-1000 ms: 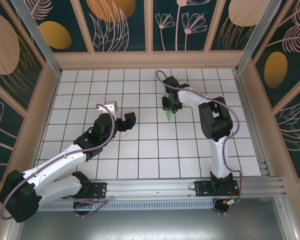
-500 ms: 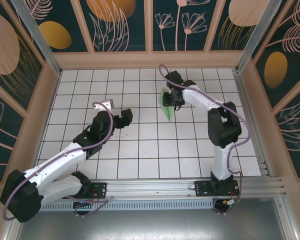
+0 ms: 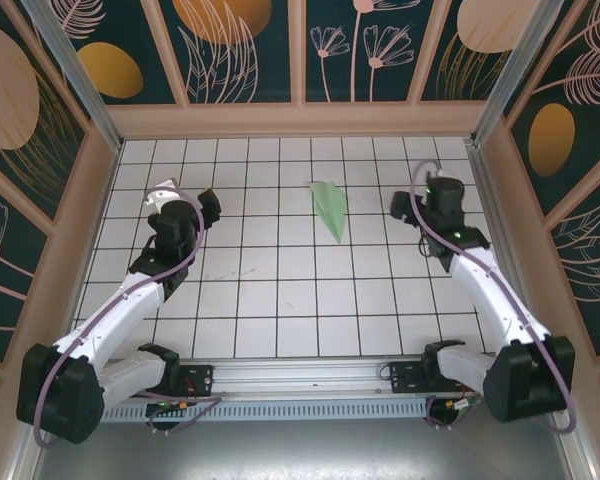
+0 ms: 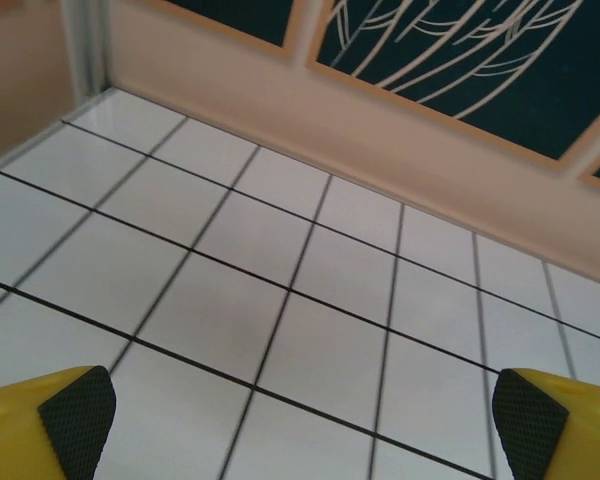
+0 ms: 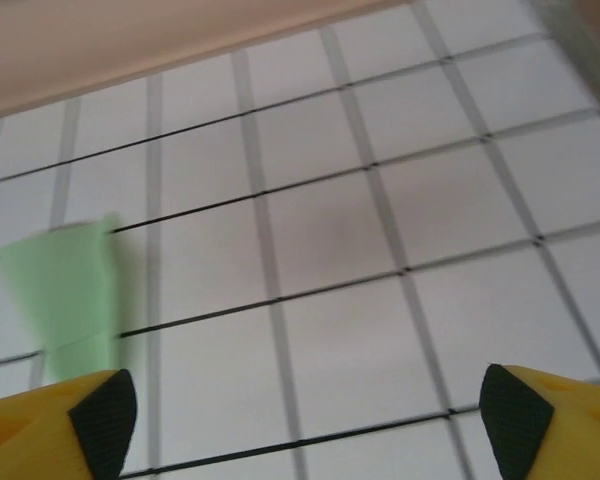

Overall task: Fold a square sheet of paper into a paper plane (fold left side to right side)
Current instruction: Reset both arms

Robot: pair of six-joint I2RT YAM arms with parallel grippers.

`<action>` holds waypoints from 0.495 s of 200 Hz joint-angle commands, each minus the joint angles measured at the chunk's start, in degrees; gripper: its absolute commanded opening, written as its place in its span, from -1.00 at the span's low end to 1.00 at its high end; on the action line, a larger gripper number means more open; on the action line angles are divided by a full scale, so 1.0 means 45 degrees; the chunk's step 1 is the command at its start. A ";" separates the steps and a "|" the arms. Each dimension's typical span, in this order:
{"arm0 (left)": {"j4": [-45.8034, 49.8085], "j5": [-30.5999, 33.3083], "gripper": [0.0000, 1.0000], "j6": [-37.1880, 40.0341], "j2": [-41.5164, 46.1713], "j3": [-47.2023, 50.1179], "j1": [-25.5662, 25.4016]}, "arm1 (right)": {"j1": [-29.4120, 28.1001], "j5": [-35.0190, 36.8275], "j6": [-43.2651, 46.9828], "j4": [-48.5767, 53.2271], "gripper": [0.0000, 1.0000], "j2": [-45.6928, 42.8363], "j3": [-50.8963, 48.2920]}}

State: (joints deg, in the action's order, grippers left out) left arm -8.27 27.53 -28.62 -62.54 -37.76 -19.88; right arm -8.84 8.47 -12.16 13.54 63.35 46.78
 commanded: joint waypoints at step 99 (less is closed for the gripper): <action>-0.4920 0.2309 0.97 0.2258 0.0073 0.3469 0.1190 | 0.3884 -0.3250 0.0439 -0.7189 0.94 -0.1136 -0.5521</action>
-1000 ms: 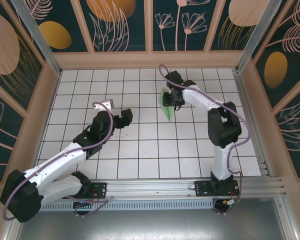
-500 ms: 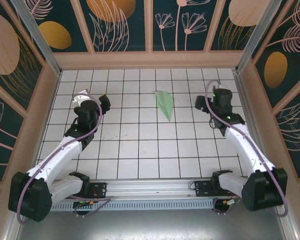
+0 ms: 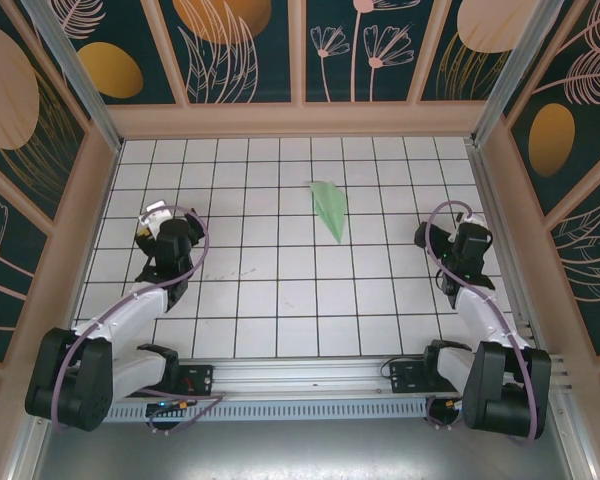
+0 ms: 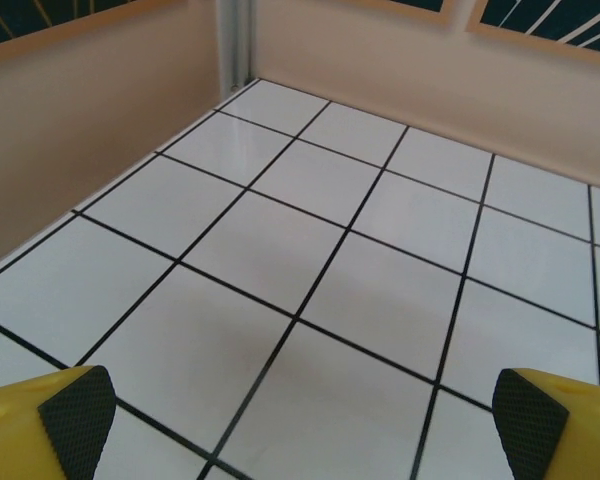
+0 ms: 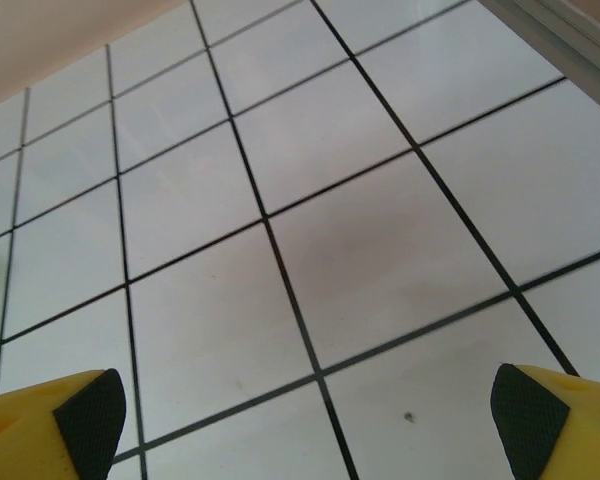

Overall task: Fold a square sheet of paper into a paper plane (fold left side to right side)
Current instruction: Reset both arms

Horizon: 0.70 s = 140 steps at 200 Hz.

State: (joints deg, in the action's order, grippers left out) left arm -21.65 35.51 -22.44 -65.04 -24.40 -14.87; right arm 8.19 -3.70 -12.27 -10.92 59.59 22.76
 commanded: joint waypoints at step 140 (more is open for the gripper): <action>-1.2537 -0.2651 0.97 0.5586 -0.2842 0.3886 0.0770 | 0.0530 -0.1197 0.1122 -1.2566 0.95 0.3956 -0.2869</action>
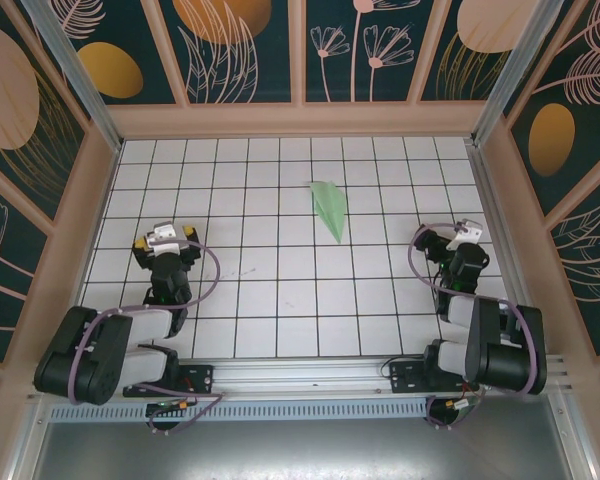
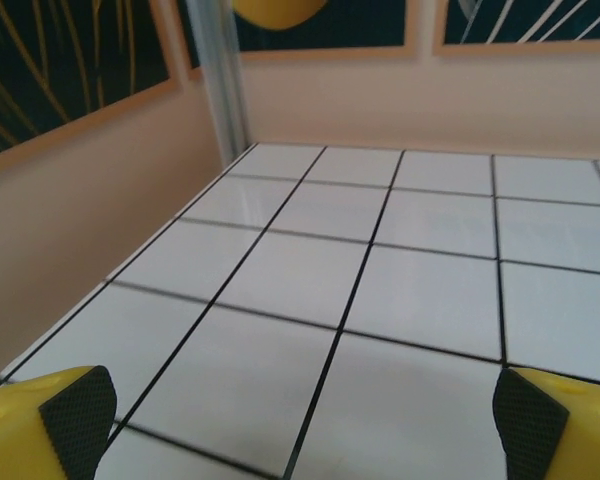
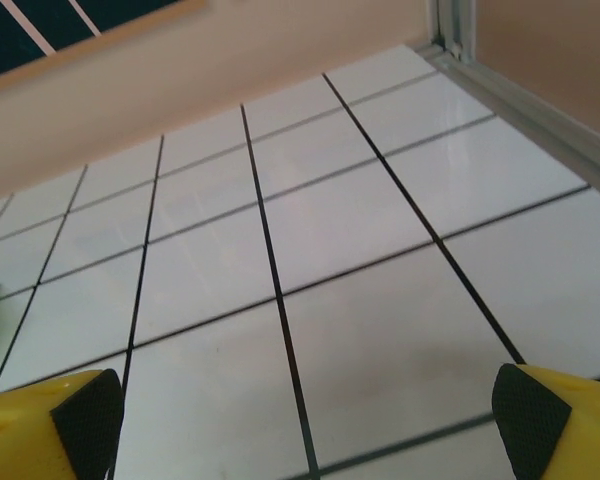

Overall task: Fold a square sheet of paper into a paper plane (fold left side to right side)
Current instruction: Reset both arms

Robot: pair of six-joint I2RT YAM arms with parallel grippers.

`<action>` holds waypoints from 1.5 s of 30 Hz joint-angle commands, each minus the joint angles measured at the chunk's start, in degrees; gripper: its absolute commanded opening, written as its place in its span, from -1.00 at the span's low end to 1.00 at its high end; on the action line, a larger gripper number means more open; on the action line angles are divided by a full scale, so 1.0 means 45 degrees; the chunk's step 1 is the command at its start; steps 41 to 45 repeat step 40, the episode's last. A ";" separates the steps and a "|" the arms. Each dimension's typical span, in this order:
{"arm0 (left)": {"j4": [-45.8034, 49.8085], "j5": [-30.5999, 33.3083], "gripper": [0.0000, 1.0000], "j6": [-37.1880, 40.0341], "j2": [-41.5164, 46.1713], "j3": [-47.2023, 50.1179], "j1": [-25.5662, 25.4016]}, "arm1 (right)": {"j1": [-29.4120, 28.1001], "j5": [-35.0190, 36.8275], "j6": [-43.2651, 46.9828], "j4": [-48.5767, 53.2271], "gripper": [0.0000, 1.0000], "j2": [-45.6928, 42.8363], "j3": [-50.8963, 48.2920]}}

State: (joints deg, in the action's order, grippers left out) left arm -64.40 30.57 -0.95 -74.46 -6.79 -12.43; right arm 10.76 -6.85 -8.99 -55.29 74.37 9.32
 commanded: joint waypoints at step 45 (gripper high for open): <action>-0.2817 -0.2613 0.98 -0.0861 -0.2868 -0.1108 0.1982 | -0.1917 0.1073 0.1862 -0.3476 0.98 0.3097 0.0940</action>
